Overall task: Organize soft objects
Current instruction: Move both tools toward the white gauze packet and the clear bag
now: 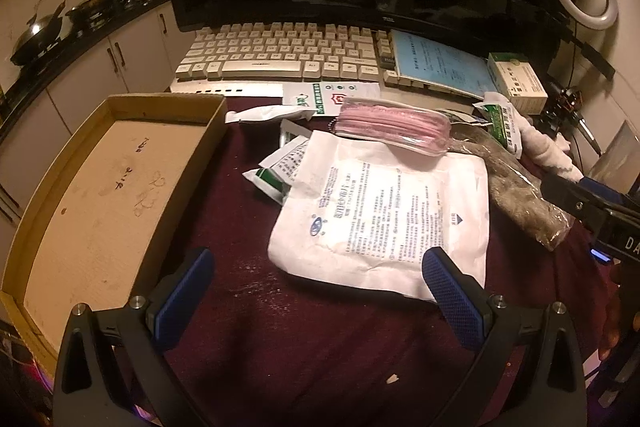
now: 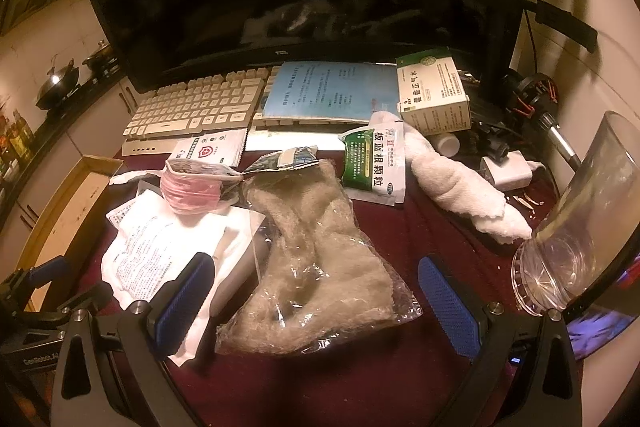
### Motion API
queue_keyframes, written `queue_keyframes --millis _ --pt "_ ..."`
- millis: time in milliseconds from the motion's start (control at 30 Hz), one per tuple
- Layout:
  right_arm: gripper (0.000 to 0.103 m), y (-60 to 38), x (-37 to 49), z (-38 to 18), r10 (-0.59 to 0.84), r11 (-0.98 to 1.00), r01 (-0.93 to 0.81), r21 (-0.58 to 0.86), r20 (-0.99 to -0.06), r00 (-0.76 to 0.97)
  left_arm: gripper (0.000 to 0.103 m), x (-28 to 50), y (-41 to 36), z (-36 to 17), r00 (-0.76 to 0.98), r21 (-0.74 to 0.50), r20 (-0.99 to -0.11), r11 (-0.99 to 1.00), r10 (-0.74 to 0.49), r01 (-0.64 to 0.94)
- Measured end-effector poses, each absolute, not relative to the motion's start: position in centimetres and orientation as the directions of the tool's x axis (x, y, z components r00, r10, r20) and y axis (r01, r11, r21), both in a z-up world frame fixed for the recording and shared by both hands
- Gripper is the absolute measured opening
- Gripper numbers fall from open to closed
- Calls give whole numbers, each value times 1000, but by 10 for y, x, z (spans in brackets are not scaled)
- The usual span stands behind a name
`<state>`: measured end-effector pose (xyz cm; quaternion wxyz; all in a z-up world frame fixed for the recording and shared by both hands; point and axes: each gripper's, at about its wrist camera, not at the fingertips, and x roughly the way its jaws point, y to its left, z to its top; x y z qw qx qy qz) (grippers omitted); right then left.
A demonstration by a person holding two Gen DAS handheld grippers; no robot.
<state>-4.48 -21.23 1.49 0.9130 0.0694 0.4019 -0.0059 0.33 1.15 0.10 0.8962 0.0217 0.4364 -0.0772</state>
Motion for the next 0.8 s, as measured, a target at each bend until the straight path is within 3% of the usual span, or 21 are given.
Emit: queue_keyframes --millis 800 --pt "103 -216 -41 9 43 991 65 113 -754 655 103 23 -19 -19 553 -49 -813 968 -182 245"
